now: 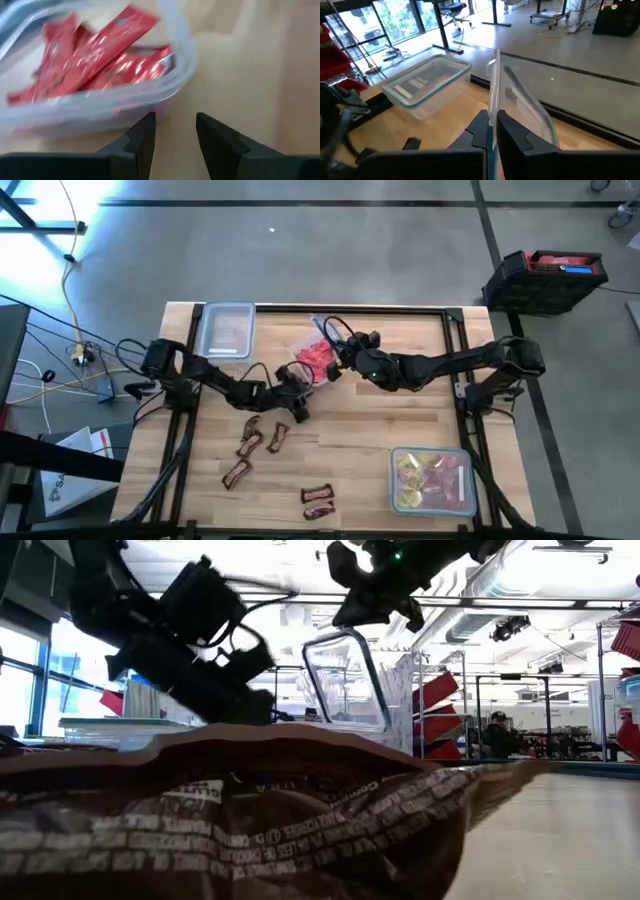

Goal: Sort candy
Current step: Close the transparent bin

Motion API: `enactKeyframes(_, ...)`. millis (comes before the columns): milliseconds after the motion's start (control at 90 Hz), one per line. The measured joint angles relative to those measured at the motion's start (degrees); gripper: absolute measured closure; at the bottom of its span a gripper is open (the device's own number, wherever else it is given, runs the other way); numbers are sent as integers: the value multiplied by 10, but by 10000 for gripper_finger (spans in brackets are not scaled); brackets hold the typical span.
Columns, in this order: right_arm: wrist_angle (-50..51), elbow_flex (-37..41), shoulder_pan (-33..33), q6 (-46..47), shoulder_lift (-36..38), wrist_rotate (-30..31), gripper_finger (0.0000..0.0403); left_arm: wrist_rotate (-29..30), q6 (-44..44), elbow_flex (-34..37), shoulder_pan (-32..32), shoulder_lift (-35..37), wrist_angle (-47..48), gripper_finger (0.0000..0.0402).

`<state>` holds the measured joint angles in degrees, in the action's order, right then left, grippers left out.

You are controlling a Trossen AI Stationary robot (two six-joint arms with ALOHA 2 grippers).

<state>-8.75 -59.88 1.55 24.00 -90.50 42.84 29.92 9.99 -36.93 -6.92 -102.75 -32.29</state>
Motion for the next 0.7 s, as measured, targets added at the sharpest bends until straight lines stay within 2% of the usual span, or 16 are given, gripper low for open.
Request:
enactKeyframes(222, -2, 0, 5, 6, 0, -10, 403, 21, -60, -44, -48, 8, 34, 275)
enactKeyframes(389, -1, 0, 5, 7, 0, -35, 403, 81, -70, -53, -68, 37, 137, 275)
enactKeyframes(511, -1, 0, 5, 7, 0, -48, 403, 129, -38, -53, -72, 59, 237, 275)
enactKeyframes(589, -7, 0, 5, -13, 0, -81, 403, 144, -3, -48, -67, 64, 295, 275)
enactKeyframes(700, -18, 0, 5, -19, -1, -113, 403, 125, 32, -22, -51, 64, 264, 275)
